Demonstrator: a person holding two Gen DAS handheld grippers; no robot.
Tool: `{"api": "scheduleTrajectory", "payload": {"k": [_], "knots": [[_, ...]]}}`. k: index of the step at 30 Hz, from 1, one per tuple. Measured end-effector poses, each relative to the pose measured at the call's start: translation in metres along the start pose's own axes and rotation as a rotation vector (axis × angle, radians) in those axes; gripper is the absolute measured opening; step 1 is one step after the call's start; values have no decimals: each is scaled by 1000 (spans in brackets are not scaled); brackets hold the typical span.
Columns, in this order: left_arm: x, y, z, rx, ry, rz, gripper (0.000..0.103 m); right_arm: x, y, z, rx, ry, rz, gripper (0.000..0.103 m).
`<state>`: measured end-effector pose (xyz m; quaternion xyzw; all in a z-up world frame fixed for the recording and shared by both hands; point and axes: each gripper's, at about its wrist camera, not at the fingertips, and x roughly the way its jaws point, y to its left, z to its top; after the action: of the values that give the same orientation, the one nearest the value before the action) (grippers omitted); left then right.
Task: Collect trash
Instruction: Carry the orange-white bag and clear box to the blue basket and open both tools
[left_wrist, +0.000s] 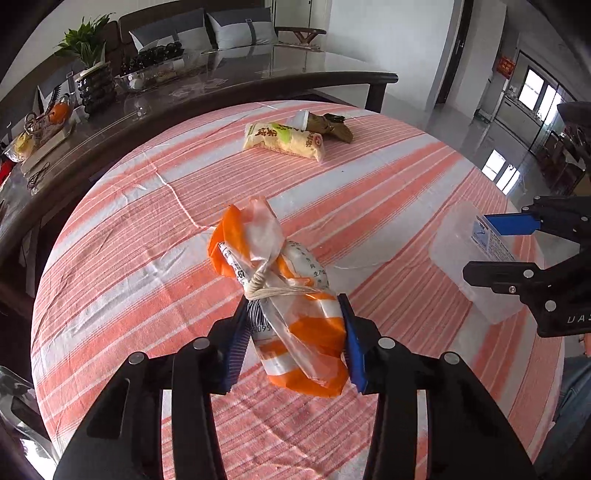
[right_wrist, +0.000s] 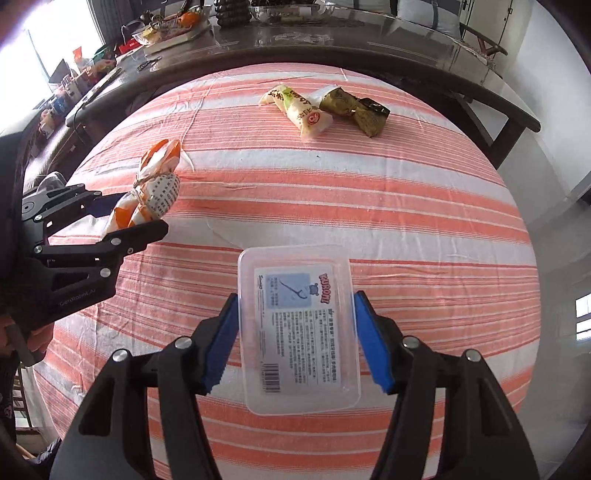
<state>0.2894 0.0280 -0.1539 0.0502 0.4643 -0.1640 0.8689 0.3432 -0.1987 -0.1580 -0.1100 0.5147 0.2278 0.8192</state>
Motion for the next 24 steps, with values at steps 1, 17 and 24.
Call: {"api": "scheduleTrajectory", "payload": {"k": [1, 17, 24], "knots": [[-4, -6, -2, 5, -10, -12, 45, -7, -2, -4, 8, -14, 6, 60], [-39, -142, -12, 158, -63, -208, 45, -102, -67, -89, 159, -152, 16, 60], [-37, -228, -12, 239, -50, -315, 45, -136, -152, -161, 326, -185, -80, 60]]}}
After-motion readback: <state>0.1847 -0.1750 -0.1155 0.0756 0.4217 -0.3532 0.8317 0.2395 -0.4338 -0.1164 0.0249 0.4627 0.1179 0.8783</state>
